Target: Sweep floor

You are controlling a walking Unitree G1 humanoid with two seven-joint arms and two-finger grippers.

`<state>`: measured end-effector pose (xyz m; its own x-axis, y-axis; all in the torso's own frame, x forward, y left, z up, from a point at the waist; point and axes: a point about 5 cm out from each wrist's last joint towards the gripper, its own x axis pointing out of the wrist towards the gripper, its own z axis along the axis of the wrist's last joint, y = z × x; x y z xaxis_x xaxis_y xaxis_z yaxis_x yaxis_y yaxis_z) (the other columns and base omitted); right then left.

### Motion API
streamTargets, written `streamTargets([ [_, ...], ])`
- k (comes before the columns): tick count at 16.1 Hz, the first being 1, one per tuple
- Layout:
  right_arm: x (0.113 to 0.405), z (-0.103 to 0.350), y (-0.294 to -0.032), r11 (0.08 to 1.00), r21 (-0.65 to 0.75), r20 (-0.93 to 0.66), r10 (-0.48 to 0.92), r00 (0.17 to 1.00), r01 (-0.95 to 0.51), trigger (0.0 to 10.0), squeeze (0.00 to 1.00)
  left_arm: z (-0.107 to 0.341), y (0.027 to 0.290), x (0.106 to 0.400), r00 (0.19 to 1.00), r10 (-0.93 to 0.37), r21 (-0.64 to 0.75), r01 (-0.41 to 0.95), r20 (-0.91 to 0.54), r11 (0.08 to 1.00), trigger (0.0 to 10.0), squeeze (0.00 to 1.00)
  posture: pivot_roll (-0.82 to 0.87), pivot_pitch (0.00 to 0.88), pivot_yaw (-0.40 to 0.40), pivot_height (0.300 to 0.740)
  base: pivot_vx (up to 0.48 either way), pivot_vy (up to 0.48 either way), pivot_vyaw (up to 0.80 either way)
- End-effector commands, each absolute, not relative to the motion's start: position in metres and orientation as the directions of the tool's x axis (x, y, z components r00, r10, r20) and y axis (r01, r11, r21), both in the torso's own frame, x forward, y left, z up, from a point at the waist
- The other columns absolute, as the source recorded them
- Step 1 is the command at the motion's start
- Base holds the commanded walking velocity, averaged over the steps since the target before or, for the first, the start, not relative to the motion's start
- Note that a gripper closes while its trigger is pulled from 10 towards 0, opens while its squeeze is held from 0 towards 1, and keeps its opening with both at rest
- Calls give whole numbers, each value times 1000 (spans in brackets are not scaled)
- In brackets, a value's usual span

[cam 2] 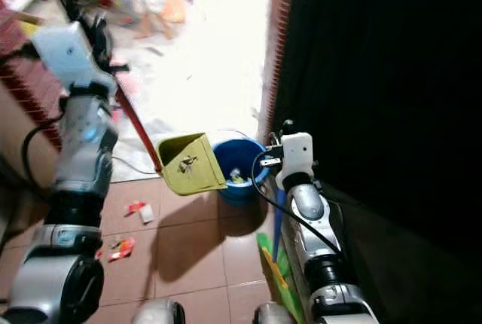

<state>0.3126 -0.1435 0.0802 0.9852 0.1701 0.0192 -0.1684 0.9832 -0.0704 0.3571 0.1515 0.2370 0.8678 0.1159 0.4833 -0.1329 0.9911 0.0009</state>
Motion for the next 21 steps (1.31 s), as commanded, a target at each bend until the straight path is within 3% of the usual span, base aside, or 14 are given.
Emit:
streamTargets([
  [1,313,84,-144,981,-93,34,176,984,-172,10000,0,254,137,357,828,74,4,-91,556,996,10000,0,-37,0,35,740,244,0,0],
  [15,310,83,-144,979,-97,24,182,983,-179,10000,0,255,113,365,806,-12,40,-14,592,999,10000,0,-50,0,41,740,329,0,0],
  [21,311,83,-142,978,-100,17,188,982,-186,10000,0,273,113,367,775,13,11,-25,632,1000,10000,0,-49,0,38,740,81,0,0],
])
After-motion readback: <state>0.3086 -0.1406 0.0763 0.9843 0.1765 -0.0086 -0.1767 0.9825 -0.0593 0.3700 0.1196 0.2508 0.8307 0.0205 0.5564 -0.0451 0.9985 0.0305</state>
